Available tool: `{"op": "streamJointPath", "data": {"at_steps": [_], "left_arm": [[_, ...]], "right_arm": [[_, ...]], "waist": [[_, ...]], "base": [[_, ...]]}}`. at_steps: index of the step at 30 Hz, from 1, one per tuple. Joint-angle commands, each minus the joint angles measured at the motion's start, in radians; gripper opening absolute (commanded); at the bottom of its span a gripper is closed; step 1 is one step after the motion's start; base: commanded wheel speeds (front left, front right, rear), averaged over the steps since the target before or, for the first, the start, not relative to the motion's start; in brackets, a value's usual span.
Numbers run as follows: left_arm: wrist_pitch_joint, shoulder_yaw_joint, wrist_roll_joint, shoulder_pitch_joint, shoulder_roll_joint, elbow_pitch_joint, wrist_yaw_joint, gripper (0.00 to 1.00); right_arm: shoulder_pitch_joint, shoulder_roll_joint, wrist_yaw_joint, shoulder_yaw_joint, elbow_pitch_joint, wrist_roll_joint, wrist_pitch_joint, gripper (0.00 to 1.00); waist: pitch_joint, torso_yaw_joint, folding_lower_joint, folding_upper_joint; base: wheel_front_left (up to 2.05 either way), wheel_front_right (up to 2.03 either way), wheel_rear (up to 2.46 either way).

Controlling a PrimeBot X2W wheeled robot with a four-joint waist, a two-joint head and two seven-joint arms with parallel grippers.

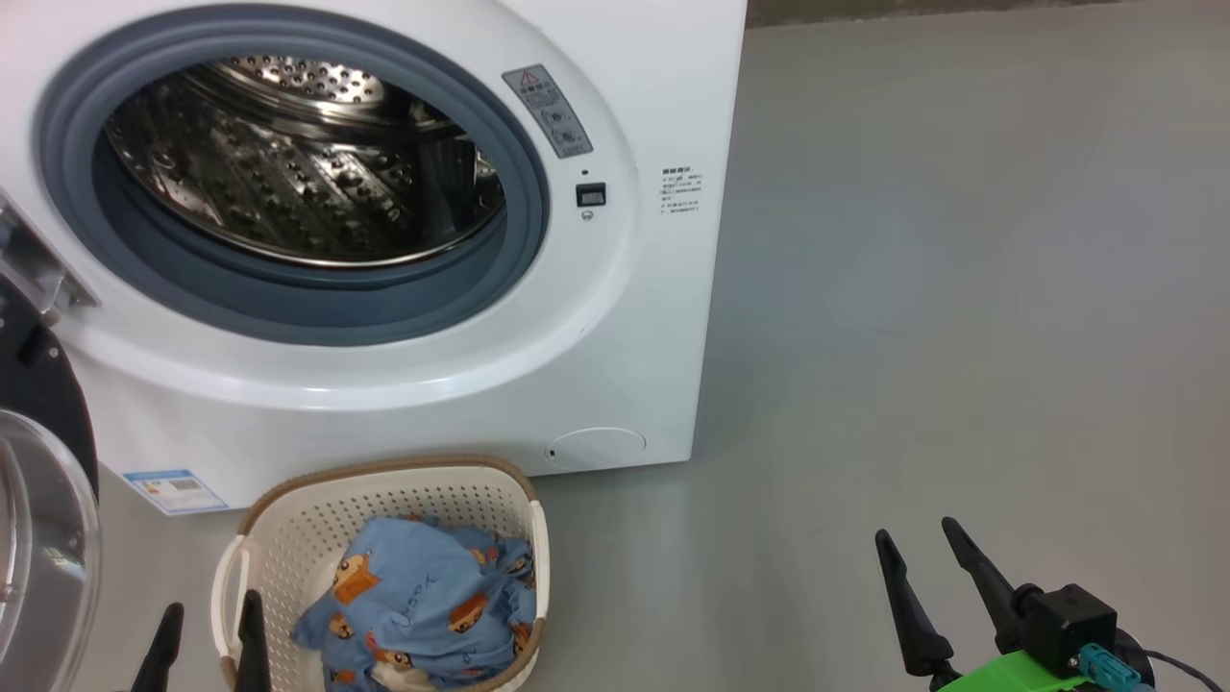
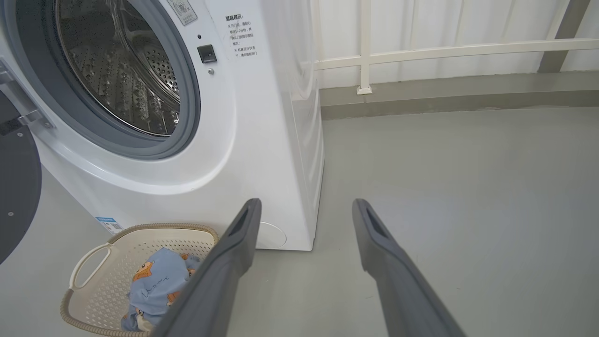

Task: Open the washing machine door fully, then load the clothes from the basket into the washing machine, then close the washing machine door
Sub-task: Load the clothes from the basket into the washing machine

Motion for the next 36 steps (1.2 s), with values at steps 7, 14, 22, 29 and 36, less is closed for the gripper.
{"op": "streamJointPath", "data": {"at_steps": [7,14,22,29,36], "left_arm": [[-0.006,0.015,-0.037,-0.067,0.034,-0.012,-0.002,1.00],[-0.006,-0.004,-0.061,-0.109,0.058,-0.002,-0.002,1.00],[-0.006,-0.034,-0.100,-0.158,0.080,0.039,-0.002,1.00],[-0.006,-0.061,-0.146,-0.231,0.120,0.109,-0.002,1.00],[-0.006,-0.090,-0.190,-0.326,0.198,0.164,-0.002,1.00]], "right_arm": [[-0.059,-0.003,0.003,0.034,-0.031,0.007,-0.009,1.00],[-0.090,-0.003,0.003,0.042,-0.041,0.010,-0.009,1.00],[-0.110,-0.003,0.003,0.053,-0.050,0.016,-0.009,1.00],[-0.137,-0.003,0.003,0.067,-0.062,0.029,-0.009,1.00],[-0.170,-0.003,0.003,0.098,-0.082,0.054,-0.009,1.00]], "waist": [[0.071,-0.012,0.0000,0.0000],[0.151,-0.031,0.0000,0.0000],[0.221,-0.052,0.0000,0.0000],[0.317,-0.081,0.0000,0.0000],[0.450,-0.121,0.0000,0.0000]], "base": [[0.00,0.00,0.00],[0.00,0.00,0.00],[0.00,0.00,0.00],[0.00,0.00,0.00],[0.00,0.00,0.00]]}}
